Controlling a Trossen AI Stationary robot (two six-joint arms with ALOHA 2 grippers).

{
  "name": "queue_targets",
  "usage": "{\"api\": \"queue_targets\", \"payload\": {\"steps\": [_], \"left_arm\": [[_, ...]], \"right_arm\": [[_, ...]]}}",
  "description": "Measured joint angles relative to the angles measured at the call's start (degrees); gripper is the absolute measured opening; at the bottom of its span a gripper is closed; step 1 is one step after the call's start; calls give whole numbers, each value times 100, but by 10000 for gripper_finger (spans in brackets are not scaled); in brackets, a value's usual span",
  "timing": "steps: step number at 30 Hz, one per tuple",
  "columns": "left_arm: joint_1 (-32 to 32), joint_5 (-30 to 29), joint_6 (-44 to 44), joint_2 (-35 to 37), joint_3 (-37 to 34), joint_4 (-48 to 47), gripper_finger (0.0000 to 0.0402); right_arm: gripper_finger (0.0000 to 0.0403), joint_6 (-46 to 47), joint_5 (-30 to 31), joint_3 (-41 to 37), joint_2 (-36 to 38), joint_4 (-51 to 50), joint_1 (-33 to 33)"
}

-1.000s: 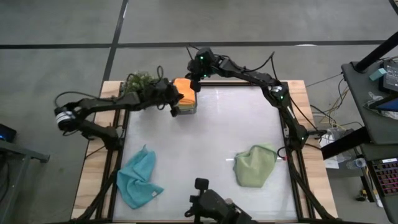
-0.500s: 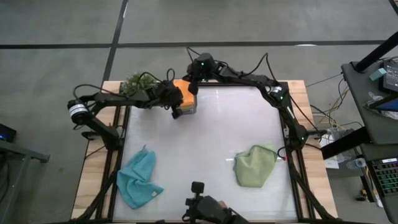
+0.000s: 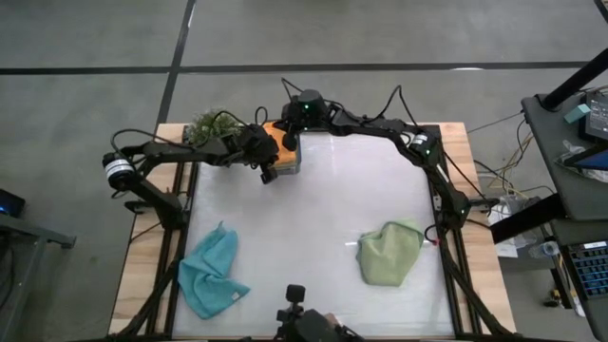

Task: Fold microfiber towels
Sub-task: Put the yellow folded towel into the bin

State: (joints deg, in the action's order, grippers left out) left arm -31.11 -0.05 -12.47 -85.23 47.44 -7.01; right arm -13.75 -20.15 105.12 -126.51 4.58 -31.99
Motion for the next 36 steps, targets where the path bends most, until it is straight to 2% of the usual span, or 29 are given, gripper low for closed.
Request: {"api": "queue_targets", "payload": {"steps": [5,9,16,29,36], "left_arm": [[0,2,0,4,-2,0,19],[11,4,4,9,-28,2,19],[20,19,9,9,-150,7,19],[22,-7,22,-14,-152,57,19],[26,-28,13,411,-122,30,19]], "right_arm": [[9,26,62,169,-429,-38,2],[9,-15,286,442,-613,-443,2],[9,-263,371,651,-631,-1055,-15],[9,-277,383,625,-615,-1161,-18],[9,-375,384,735,-320,-1351,-18]]}}
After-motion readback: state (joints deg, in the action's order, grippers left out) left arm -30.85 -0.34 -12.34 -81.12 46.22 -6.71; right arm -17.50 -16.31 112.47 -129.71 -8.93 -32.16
